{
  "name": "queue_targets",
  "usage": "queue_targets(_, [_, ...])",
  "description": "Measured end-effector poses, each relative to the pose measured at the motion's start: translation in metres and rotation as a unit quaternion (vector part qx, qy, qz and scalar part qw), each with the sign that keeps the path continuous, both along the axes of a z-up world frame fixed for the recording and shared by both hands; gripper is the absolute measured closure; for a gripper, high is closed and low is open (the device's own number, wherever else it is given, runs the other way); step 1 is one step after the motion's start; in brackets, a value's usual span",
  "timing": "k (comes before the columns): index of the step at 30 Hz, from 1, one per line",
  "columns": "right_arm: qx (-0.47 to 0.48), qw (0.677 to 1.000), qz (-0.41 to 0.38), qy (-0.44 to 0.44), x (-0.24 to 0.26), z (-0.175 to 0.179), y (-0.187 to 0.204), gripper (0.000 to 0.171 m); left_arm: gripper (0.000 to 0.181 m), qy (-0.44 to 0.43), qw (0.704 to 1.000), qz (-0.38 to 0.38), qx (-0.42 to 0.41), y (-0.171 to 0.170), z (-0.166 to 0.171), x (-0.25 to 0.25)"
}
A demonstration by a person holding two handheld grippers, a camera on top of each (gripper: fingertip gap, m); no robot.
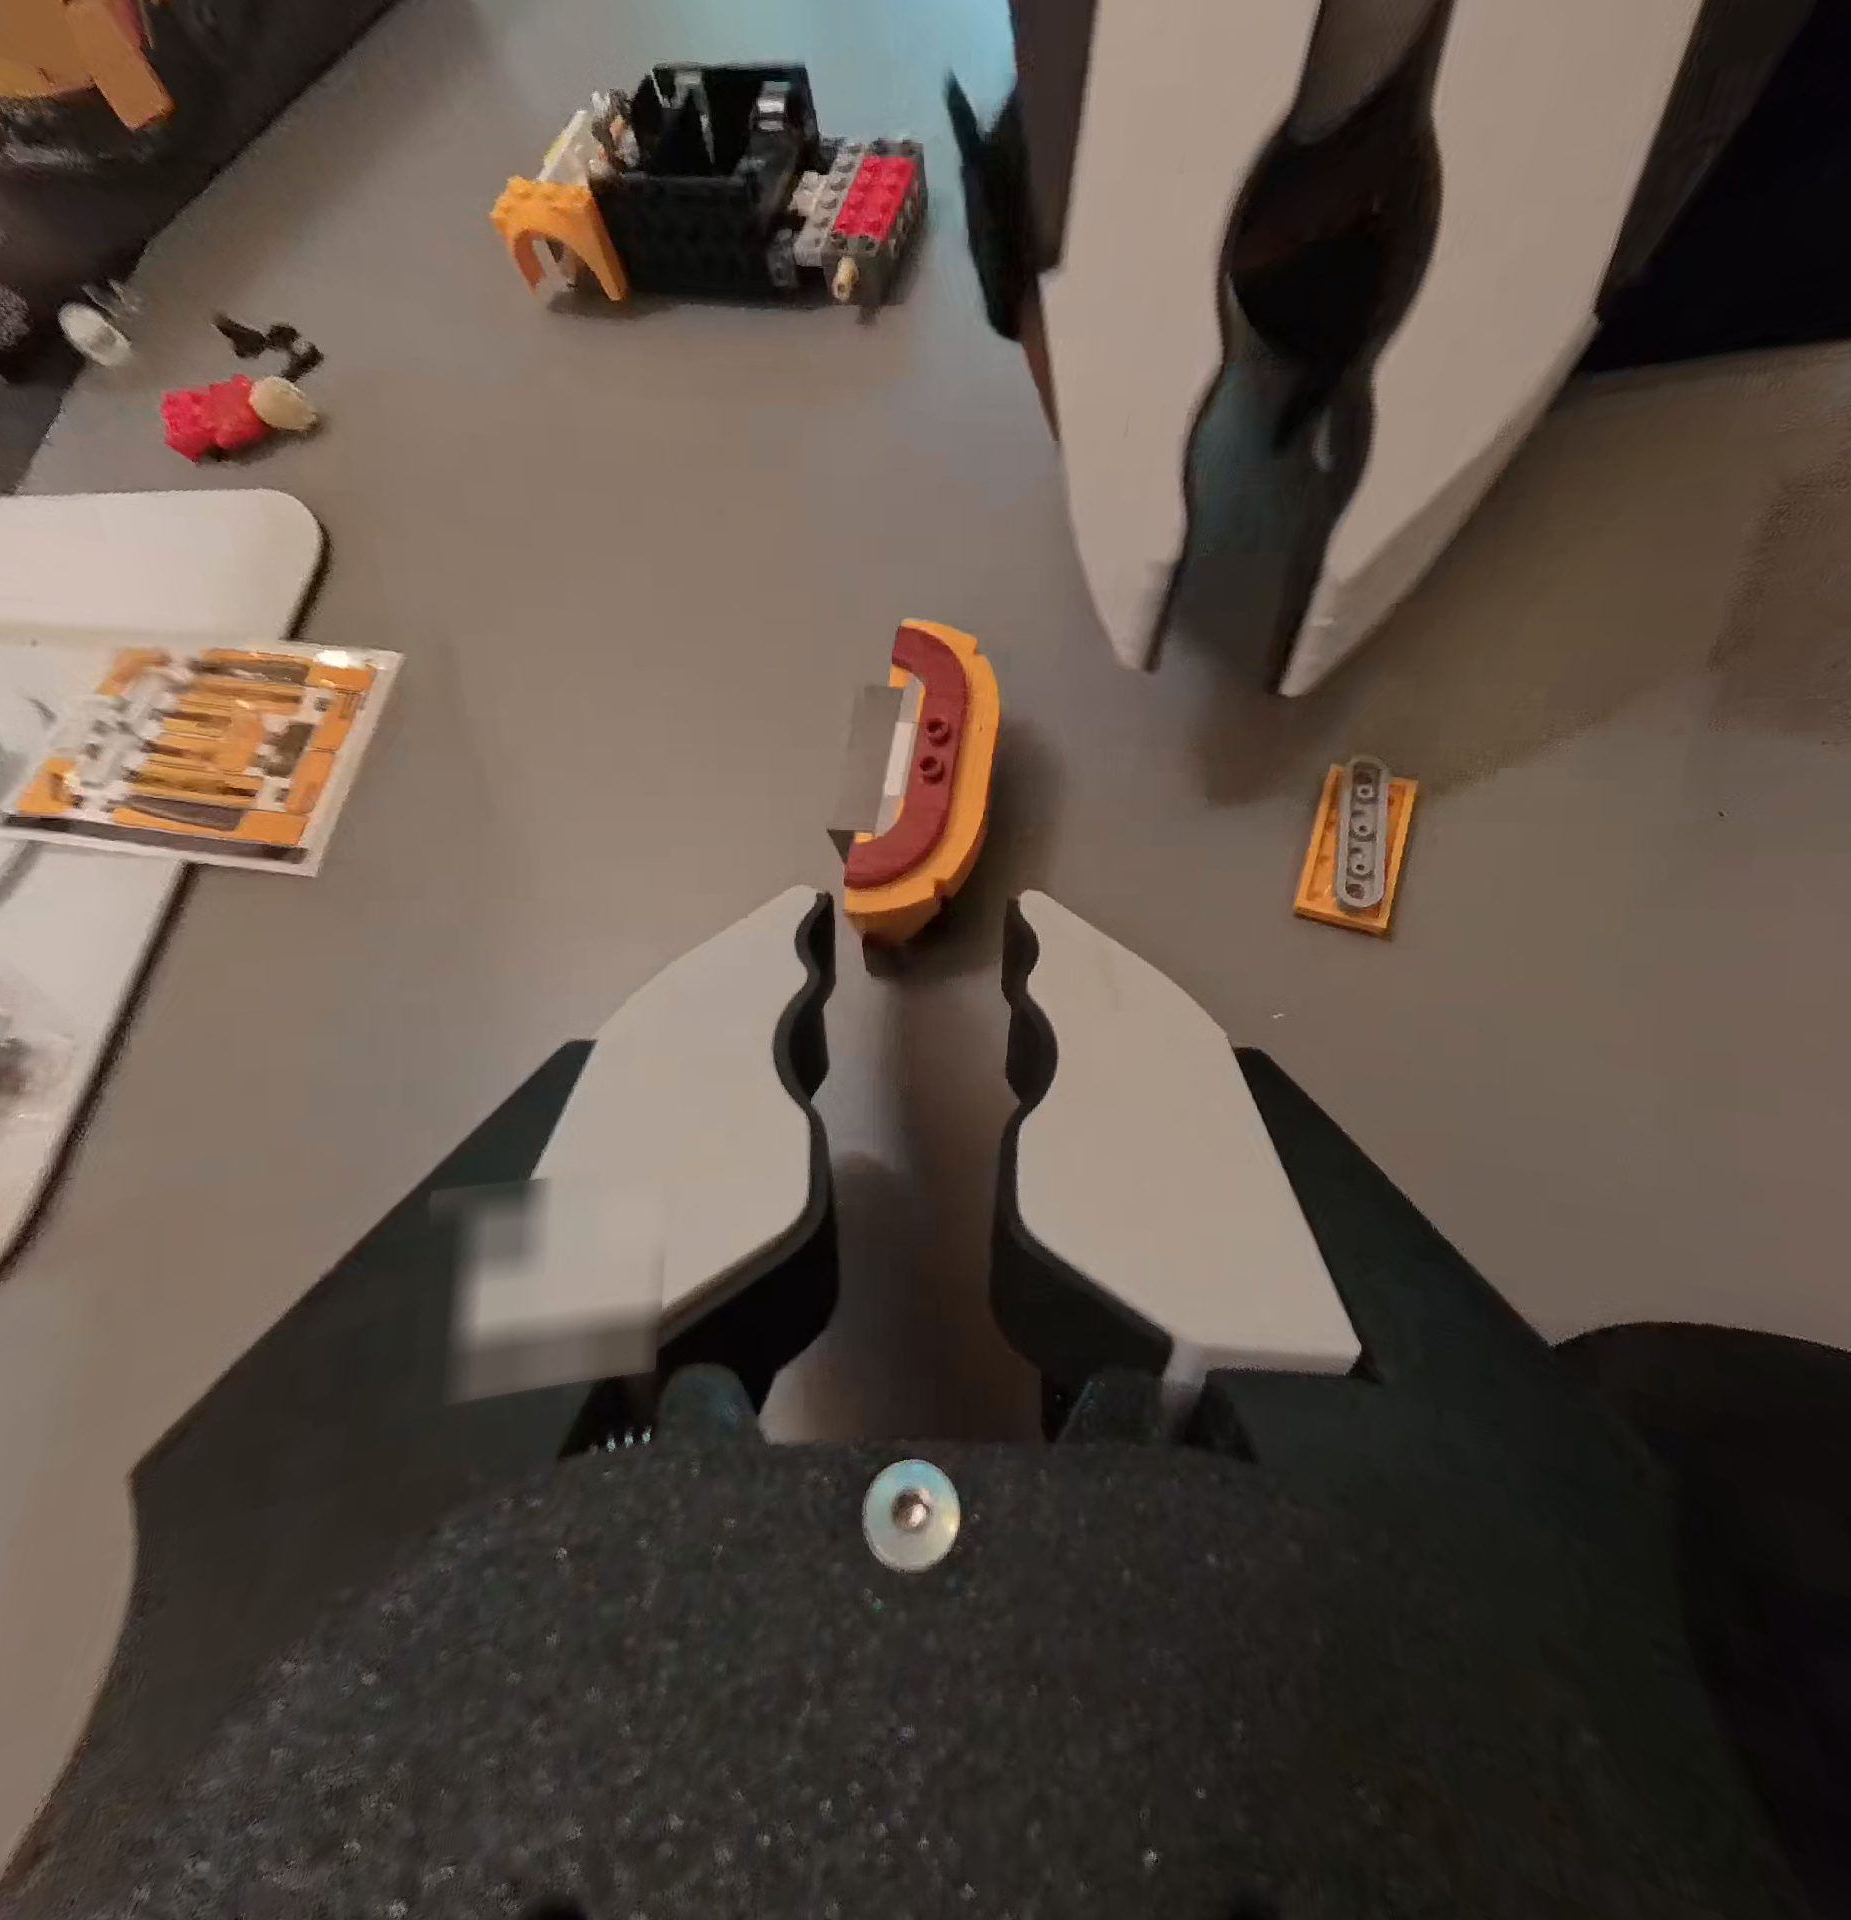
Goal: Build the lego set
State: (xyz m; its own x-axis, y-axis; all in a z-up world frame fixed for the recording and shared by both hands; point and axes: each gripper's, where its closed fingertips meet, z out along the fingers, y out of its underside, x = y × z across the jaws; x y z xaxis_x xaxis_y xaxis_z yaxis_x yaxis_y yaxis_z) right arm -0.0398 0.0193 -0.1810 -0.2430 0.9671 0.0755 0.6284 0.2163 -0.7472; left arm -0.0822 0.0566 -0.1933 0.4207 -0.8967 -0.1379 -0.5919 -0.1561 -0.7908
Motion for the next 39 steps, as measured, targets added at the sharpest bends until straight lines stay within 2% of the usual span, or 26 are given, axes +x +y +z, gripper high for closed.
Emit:
queue_targets(5, [-0.001, 1.000, 0.009, -0.027, 0.002, -0.013, -0.023, 0.153, 0.158, 0.014, 0.998, -0.056, 0.020, -0.028, 0.013, 0.016])
queue_targets(11, [-0.024, 0.999, -0.014, -0.043, 0.000, -0.019, -0.027, 0.157, 0.155, 0.064, 0.990, -0.129, -0.009, -0.064, -0.014, 0.038])
queue_targets(23, [-0.044, 0.998, -0.008, -0.038, 0.000, -0.017, -0.026, 0.156, 0.152, 0.039, 0.990, -0.127, -0.036, -0.065, -0.018, 0.043])
queue_targets(27, [-0.014, 0.997, 0.043, -0.059, 0.003, -0.020, -0.021, 0.149, 0.158, 0.036, 0.990, -0.129, -0.041, -0.066, -0.019, 0.044])
queue_targets(34, [0.002, 0.981, 0.173, -0.086, 0.000, -0.023, -0.018, 0.149, 0.163, 0.035, 0.990, -0.128, -0.039, -0.065, -0.019, 0.043])
queue_targets(36, [-0.009, 0.974, 0.204, -0.097, 0.001, -0.025, -0.021, 0.151, 0.163, 0.035, 0.990, -0.128, -0.038, -0.065, -0.019, 0.043])
queue_targets(39, [-0.036, 0.966, 0.224, -0.123, 0.005, -0.027, -0.026, 0.163, 0.164, 0.036, 0.991, -0.126, -0.037, -0.065, -0.019, 0.043])
